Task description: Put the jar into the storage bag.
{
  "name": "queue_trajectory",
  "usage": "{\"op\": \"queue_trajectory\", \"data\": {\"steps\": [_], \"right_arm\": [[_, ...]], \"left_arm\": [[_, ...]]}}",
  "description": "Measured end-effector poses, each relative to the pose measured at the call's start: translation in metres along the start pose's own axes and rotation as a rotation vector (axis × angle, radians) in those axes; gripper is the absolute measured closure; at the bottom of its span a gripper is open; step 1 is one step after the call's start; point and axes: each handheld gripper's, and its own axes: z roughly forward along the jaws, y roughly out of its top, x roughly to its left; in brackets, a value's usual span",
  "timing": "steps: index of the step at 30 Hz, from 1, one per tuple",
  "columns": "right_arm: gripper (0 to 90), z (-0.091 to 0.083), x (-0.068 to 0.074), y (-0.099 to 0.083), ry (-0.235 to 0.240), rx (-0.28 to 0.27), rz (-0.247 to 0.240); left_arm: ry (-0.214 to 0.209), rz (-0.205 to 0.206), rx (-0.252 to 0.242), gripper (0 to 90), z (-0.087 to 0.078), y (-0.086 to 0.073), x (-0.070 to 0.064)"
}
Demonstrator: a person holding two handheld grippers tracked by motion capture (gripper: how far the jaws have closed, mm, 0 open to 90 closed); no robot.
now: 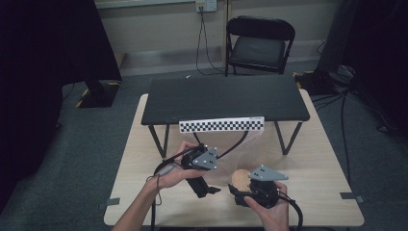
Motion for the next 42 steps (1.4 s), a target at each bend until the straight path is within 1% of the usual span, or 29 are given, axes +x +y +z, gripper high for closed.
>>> {"op": "queue_trajectory", "data": {"steps": [4,6,9,12,15,19,23,26,29,30,32,35,42], "right_arm": [[24.0,-0.001,-0.003,0.010,-0.002,-0.019,0.024],[24.0,-0.001,-0.003,0.015,0.007,-0.027,0.034],[24.0,-0.002,-0.004,0.024,0.020,-0.056,0.061],[24.0,-0.002,-0.003,0.031,0.021,-0.073,0.069],[24.0,0.000,-0.002,0.035,0.018,-0.083,0.073],[24.0,-0.001,-0.002,0.038,0.016,-0.094,0.081],[24.0,-0.005,-0.005,0.042,0.010,-0.114,0.083],[24.0,-0.008,-0.007,0.044,0.012,-0.119,0.101],[24.0,-0.010,-0.006,0.048,0.006,-0.130,0.102],[24.0,-0.011,-0.006,0.049,0.011,-0.133,0.111],[24.0,-0.013,-0.007,0.053,0.029,-0.147,0.135],[24.0,-0.017,-0.005,0.060,0.017,-0.160,0.128],[24.1,-0.024,-0.005,0.079,0.004,-0.200,0.135]], "left_arm": [[-0.002,0.003,-0.001,0.3,-0.001,0.000,0.000],[-0.005,0.004,-0.003,0.4,-0.001,0.000,-0.001],[-0.003,0.004,-0.006,0.4,-0.001,-0.001,-0.001],[-0.005,0.006,-0.008,0.4,-0.001,-0.002,0.000],[-0.006,0.009,-0.011,0.4,-0.001,-0.002,0.000],[0.006,0.013,-0.007,0.3,0.000,0.000,-0.002],[0.010,0.015,-0.004,0.4,0.001,0.000,-0.002],[0.013,0.013,-0.003,0.4,0.002,0.001,-0.002],[0.017,0.008,0.000,0.4,0.003,0.001,-0.002],[0.020,0.000,-0.005,0.4,0.004,0.002,-0.002],[0.022,0.004,-0.005,0.4,0.005,0.003,-0.003],[0.019,0.006,-0.010,0.4,0.004,0.004,-0.004],[0.018,0.007,-0.019,0.4,0.005,0.004,-0.005]]}}
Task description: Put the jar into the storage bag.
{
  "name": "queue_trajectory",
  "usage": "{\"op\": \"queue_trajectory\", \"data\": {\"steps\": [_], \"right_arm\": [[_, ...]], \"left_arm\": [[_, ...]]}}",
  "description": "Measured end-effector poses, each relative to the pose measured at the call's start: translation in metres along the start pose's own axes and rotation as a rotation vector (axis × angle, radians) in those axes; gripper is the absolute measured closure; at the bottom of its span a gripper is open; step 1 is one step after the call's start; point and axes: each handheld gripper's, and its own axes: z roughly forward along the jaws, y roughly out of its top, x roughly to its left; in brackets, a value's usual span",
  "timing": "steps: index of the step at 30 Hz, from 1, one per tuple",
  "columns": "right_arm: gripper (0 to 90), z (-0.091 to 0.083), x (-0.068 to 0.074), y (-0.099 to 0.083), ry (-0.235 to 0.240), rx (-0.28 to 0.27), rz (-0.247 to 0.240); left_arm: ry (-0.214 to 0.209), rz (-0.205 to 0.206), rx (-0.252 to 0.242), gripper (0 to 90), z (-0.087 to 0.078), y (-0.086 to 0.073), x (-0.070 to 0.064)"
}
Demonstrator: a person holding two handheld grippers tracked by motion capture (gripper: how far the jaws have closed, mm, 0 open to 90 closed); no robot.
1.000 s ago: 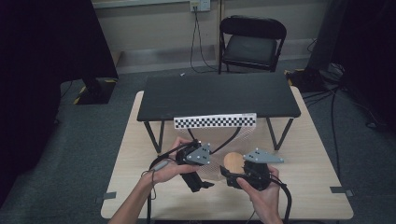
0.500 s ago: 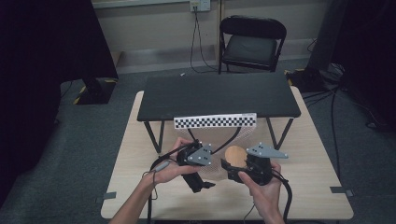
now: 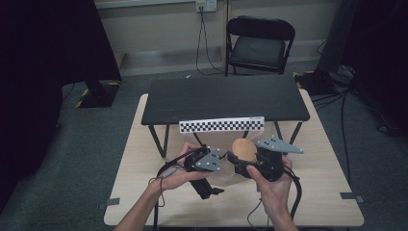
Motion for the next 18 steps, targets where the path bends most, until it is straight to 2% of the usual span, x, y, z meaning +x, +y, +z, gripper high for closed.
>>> {"op": "queue_trajectory", "data": {"steps": [5,7,10,18], "right_arm": [[24.1,0.003,0.003,0.012,-0.004,-0.018,-0.010],[24.1,0.004,0.003,0.018,0.005,-0.032,-0.001],[24.1,0.006,0.003,0.027,0.003,-0.047,0.006],[24.1,0.018,0.003,0.040,0.026,-0.080,0.024]], "left_arm": [[0.000,0.002,-0.012,0.4,-0.001,0.001,0.000],[-0.004,-0.005,-0.031,0.4,0.000,0.002,0.000],[0.003,0.003,-0.026,0.4,0.001,0.003,-0.002],[-0.010,0.003,-0.037,0.4,-0.002,0.004,-0.003]]}}
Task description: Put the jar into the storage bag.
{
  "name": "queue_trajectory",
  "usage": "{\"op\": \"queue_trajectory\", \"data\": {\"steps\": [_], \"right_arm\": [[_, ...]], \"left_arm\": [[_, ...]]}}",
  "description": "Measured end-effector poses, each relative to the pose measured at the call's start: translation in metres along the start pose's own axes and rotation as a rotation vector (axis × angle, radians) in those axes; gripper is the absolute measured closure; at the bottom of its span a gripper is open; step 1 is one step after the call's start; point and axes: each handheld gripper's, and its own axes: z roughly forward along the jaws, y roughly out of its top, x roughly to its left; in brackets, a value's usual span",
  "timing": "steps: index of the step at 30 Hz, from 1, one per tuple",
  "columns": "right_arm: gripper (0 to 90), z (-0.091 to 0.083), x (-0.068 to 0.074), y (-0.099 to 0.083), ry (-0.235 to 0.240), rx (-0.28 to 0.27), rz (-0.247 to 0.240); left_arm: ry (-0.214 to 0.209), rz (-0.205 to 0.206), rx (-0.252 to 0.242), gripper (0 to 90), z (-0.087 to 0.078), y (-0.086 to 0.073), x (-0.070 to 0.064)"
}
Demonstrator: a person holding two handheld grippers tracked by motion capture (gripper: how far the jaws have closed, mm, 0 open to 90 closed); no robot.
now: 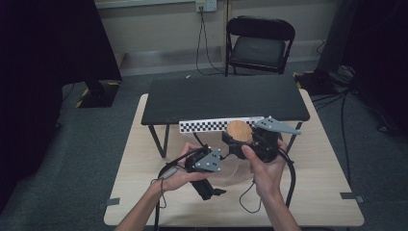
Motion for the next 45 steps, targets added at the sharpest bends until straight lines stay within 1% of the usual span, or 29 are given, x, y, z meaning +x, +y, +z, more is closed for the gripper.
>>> {"op": "queue_trajectory", "data": {"steps": [2,7,10,15,16,18,19,22,26,29,32,33,34,35,36,37,40,41,42,44,45], "right_arm": [[24.2,0.005,0.001,0.001,0.012,-0.001,0.014],[24.1,0.017,0.003,0.004,0.028,-0.004,0.022],[24.2,0.024,0.003,0.003,0.023,-0.011,0.024],[24.1,0.032,-0.001,-0.004,-0.013,-0.019,0.017],[24.2,0.033,-0.002,-0.007,-0.028,-0.031,0.020],[24.2,0.035,-0.005,-0.013,-0.034,-0.035,0.023],[24.1,0.036,-0.006,-0.015,-0.043,-0.036,0.020],[24.1,0.039,-0.007,-0.021,-0.070,-0.003,-0.024],[24.1,0.045,-0.006,-0.029,-0.088,0.049,-0.084],[24.1,0.046,-0.006,-0.033,-0.103,0.066,-0.120],[24.1,0.050,-0.004,-0.035,-0.115,0.104,-0.155],[24.1,0.051,-0.004,-0.036,-0.119,0.118,-0.161],[24.1,0.052,-0.004,-0.037,-0.125,0.128,-0.167],[24.1,0.053,-0.004,-0.038,-0.132,0.132,-0.169],[24.1,0.054,-0.004,-0.039,-0.134,0.137,-0.174],[24.1,0.056,-0.005,-0.039,-0.137,0.152,-0.179],[24.1,0.060,-0.003,-0.039,-0.156,0.182,-0.201],[24.1,0.061,-0.003,-0.039,-0.161,0.192,-0.204],[24.0,0.062,-0.002,-0.039,-0.162,0.205,-0.209],[24.0,0.066,-0.002,-0.041,-0.161,0.244,-0.216],[24.0,0.069,-0.002,-0.042,-0.165,0.264,-0.228]], "left_arm": [[0.001,0.003,0.002,0.4,0.000,0.001,0.000],[-0.011,0.004,-0.009,0.4,-0.004,0.001,-0.001],[-0.021,0.000,-0.015,0.4,-0.005,0.000,0.000],[-0.037,0.001,-0.023,0.5,-0.008,0.000,0.000],[-0.038,0.002,-0.023,0.4,-0.008,0.000,0.001],[-0.044,-0.003,-0.024,0.5,-0.008,-0.001,0.001],[-0.043,0.000,-0.019,0.5,-0.008,-0.002,0.002],[-0.037,-0.005,-0.012,0.5,-0.007,-0.002,0.002],[-0.015,-0.008,0.009,0.4,-0.005,-0.002,0.002],[-0.009,-0.017,0.019,0.4,-0.005,-0.002,0.002],[0.013,-0.024,0.042,1.9,-0.006,-0.003,0.004],[0.032,-0.019,0.059,2.6,-0.007,-0.004,0.004],[0.034,-0.022,0.054,3.8,-0.009,-0.005,0.006],[0.026,-0.034,0.039,5.7,-0.010,-0.006,0.007],[0.014,-0.046,0.029,5.4,-0.011,-0.007,0.009],[0.015,-0.041,0.039,5.5,-0.012,-0.008,0.010],[0.018,-0.043,0.044,5.5,-0.011,-0.008,0.009],[0.016,-0.043,0.045,4.7,-0.010,-0.008,0.009],[0.010,-0.034,0.045,3.7,-0.010,-0.008,0.008],[0.005,-0.032,0.041,2.4,-0.010,-0.007,0.008],[0.007,-0.032,0.039,2.1,-0.010,-0.007,0.007]]}}
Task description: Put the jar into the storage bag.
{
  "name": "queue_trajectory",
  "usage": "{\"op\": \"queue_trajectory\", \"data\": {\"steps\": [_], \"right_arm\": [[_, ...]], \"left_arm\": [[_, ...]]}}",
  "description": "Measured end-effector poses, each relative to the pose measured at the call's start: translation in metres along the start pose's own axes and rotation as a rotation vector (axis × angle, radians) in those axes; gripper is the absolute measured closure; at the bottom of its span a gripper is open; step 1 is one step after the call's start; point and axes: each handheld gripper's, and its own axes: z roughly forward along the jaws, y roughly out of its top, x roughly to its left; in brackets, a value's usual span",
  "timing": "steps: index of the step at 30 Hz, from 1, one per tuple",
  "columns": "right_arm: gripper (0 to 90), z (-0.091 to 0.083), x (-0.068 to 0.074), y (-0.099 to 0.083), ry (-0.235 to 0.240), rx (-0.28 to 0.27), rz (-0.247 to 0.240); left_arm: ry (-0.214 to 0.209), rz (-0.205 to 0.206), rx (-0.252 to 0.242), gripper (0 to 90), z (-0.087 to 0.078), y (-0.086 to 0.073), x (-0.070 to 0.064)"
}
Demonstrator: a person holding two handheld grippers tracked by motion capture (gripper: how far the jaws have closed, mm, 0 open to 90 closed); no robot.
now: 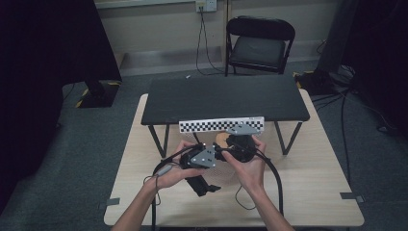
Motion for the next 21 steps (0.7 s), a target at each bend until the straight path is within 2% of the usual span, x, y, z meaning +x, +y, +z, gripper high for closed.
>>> {"op": "queue_trajectory", "data": {"steps": [3,7,9,12,16,21], "right_arm": [[23.8,0.0044,0.0011,0.0005,-0.013,0.017,-0.001],[20.8,0.0070,0.0006,0.0049,0.011,0.061,0.003],[20.4,0.0053,0.0003,0.0057,0.028,0.053,0.020],[20.3,0.0055,0.0005,0.0043,0.025,0.047,0.010],[20.1,0.0046,-0.0042,0.0015,0.054,0.008,0.043],[18.1,0.0041,-0.0064,0.0007,0.076,-0.005,0.046]], "left_arm": [[-0.002,-0.003,0.007,0.5,0.0018,0.0000,0.0001],[-0.008,-0.024,0.010,0.4,0.0022,-0.0020,0.0023],[-0.009,-0.029,0.011,0.4,0.0028,-0.0031,0.0033],[0.004,-0.033,0.013,0.4,0.0053,-0.0035,0.0033],[0.009,-0.038,0.004,0.4,0.0061,-0.0034,0.0035],[0.012,-0.041,0.007,0.4,0.0084,-0.0038,0.0057]]}}
